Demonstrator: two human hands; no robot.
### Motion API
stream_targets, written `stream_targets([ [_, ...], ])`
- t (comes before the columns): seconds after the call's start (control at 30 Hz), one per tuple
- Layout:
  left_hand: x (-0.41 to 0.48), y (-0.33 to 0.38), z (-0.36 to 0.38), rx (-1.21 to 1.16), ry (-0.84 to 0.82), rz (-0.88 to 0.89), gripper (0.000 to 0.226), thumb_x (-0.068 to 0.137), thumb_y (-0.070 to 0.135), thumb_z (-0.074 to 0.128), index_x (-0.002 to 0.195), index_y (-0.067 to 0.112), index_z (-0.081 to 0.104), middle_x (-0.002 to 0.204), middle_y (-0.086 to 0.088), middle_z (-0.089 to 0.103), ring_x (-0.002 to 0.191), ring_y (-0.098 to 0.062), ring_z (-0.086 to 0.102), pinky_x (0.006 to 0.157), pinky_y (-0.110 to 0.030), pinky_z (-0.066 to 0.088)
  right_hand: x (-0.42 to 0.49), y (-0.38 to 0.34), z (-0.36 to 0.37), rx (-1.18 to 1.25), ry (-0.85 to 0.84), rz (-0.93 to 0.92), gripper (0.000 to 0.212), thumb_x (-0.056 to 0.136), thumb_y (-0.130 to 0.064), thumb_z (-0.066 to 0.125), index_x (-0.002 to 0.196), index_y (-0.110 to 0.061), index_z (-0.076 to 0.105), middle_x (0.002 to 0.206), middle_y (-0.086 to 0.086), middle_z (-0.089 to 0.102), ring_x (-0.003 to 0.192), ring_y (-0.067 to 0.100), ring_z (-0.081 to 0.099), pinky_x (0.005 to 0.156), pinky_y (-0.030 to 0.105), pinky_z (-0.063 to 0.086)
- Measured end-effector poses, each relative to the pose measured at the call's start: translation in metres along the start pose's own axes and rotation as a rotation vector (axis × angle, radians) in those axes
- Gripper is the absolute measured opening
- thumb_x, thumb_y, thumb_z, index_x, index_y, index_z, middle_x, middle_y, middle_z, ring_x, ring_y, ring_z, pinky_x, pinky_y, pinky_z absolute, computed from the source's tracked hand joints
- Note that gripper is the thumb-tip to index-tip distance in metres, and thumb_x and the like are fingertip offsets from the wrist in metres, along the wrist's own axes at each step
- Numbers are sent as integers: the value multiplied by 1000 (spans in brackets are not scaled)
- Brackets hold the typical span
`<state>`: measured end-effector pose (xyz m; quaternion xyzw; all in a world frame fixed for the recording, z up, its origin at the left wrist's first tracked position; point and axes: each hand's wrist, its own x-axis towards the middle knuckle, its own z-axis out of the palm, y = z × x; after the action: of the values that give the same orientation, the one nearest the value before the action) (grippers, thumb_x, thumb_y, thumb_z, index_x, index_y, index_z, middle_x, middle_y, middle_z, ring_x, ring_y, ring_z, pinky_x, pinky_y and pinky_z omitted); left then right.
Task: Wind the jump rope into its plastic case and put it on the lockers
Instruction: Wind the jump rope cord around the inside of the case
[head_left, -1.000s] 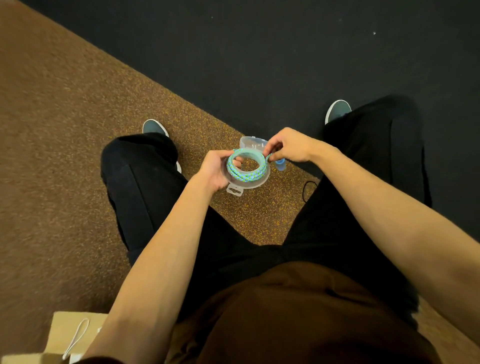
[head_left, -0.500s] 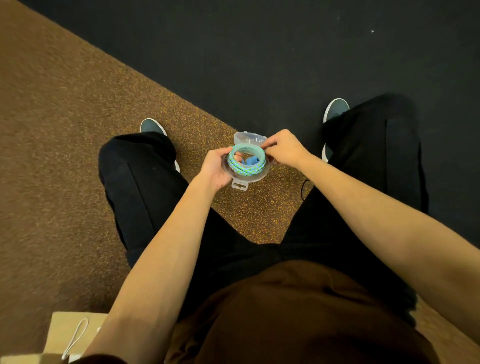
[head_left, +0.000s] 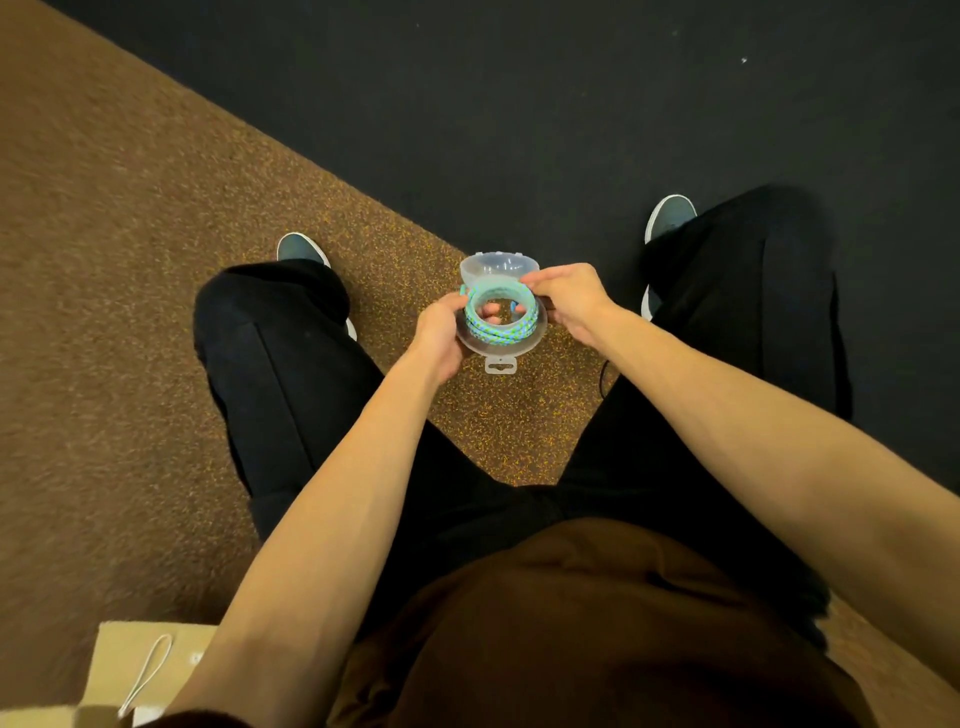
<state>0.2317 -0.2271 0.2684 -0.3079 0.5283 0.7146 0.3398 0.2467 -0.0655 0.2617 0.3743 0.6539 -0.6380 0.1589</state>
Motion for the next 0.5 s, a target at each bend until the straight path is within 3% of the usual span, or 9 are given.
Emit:
stream_targets([
  [0.03, 0, -1, 1, 58, -2, 9, 22, 94, 9, 39, 100, 5, 60, 64, -8, 70, 54, -19, 65, 68, -34, 55, 0, -1, -1, 8, 5, 4, 8, 84, -3, 68, 84, -5, 75, 96, 21, 71, 84, 29, 65, 84, 44, 54],
  [0.1, -2, -3, 2, 205, 16, 42, 20, 90, 9, 45, 90, 11, 65, 68, -5, 69, 57, -17, 62, 62, -28, 51, 0, -2, -1, 2, 31, -6, 11, 83, -3, 68, 91, 0, 75, 97, 21, 72, 88, 28, 67, 87, 42, 54],
  [0.17, -5, -5, 2, 298, 36, 72, 21, 92, 13, 45, 86, 14, 65, 74, -5, 65, 56, -14, 58, 51, -22, 46, -3, -5, 0, -1, 47, -15, 16, 83, -3, 68, 94, 5, 74, 82, 17, 72, 74, 20, 68, 74, 33, 57],
  [0.27, -6, -6, 0, 302, 44, 85, 22, 97, 15, 44, 83, 15, 62, 71, -3, 61, 52, -11, 58, 42, -20, 47, -9, -8, 0, -19, 29, -17, 16, 87, -7, 63, 89, 6, 72, 59, 10, 63, 46, 12, 58, 49, 20, 48],
  [0.4, -7, -2, -1, 252, 32, 41, 17, 96, 19, 49, 83, 16, 60, 58, 4, 64, 45, -7, 59, 43, -21, 49, -11, -10, 1, -34, 3, -22, 21, 89, -14, 62, 98, 1, 73, 74, 20, 66, 53, 16, 57, 57, 26, 48],
  [0.5, -9, 2, -2, 183, 17, -8, 15, 94, 22, 54, 81, 18, 61, 53, 9, 65, 52, -5, 59, 49, -21, 49, -14, -14, 1, -6, 18, -46, 17, 83, -14, 62, 85, -6, 77, 86, 32, 68, 59, 21, 58, 67, 36, 50],
])
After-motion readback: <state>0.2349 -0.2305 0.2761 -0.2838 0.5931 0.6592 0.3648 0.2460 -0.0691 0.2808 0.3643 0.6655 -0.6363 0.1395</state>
